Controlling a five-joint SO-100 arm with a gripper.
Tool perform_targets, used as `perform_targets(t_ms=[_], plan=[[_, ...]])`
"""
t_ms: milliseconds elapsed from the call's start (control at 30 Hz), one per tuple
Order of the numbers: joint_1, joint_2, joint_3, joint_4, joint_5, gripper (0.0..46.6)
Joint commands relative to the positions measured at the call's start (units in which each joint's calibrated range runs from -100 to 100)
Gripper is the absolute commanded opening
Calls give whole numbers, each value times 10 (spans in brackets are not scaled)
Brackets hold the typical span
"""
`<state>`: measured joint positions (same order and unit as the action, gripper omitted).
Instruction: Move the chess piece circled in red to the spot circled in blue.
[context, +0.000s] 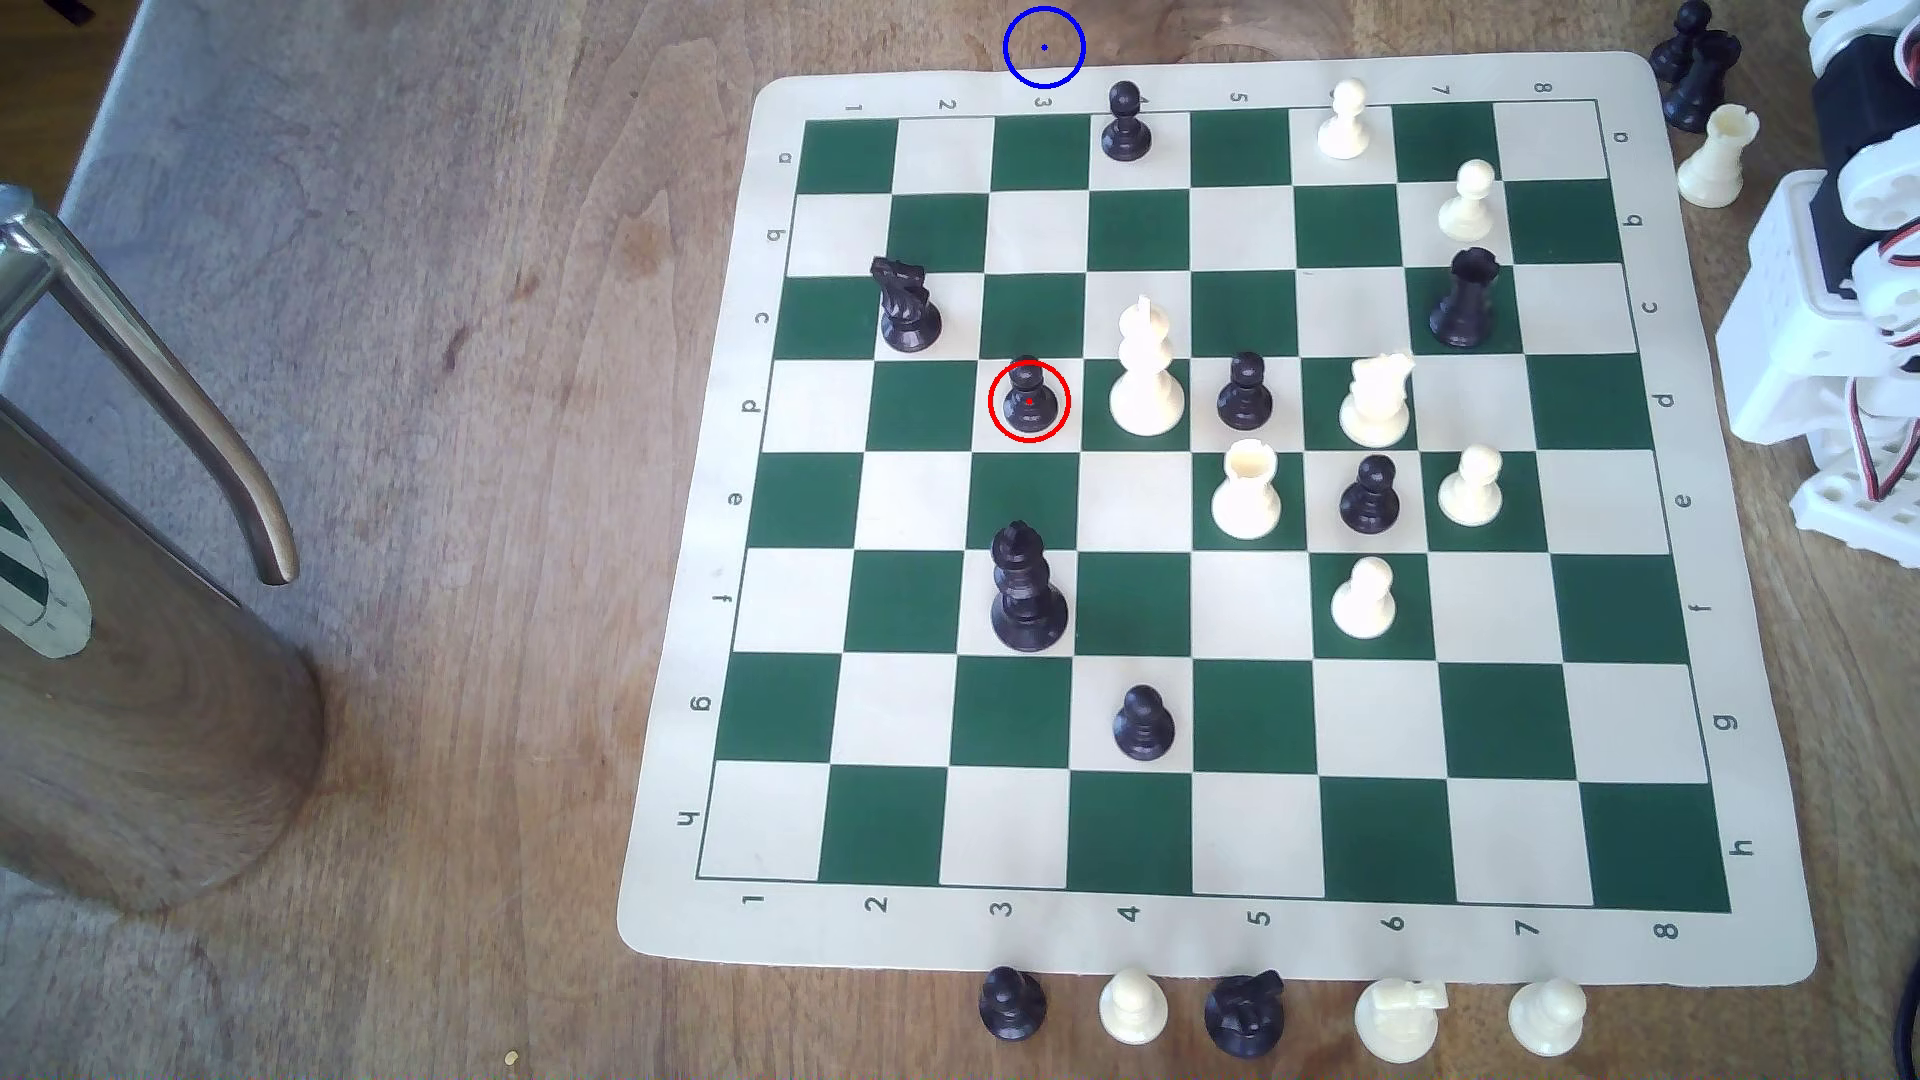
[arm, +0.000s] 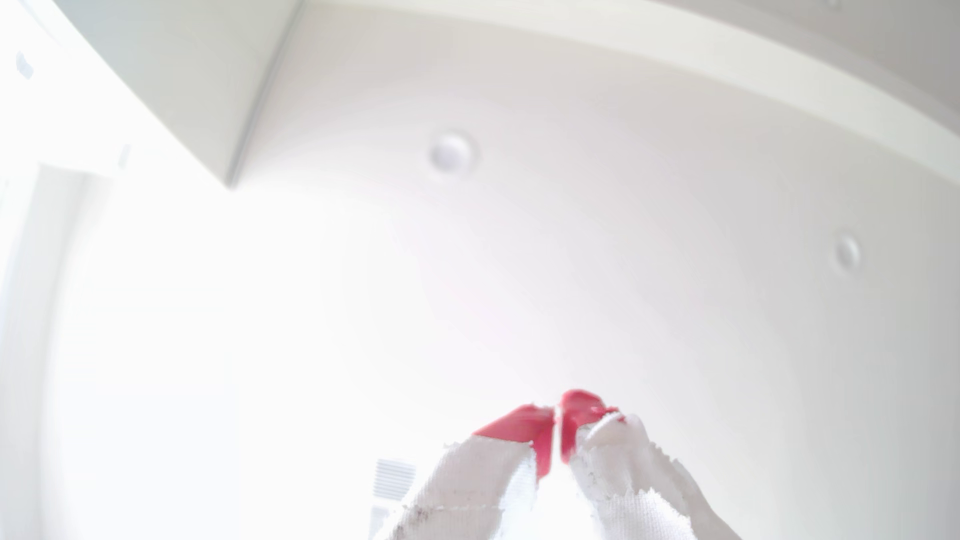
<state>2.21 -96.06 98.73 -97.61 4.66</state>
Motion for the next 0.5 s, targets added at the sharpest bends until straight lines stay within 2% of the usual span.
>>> perform_targets(t_ms=[0, 167, 367, 467], plan=[[-4, 2, 12, -19, -5, 2], [-19, 2, -16, 108, -10, 2], [-33, 2, -194, 553, -14, 2], [-30, 2, -257, 700, -15, 2]])
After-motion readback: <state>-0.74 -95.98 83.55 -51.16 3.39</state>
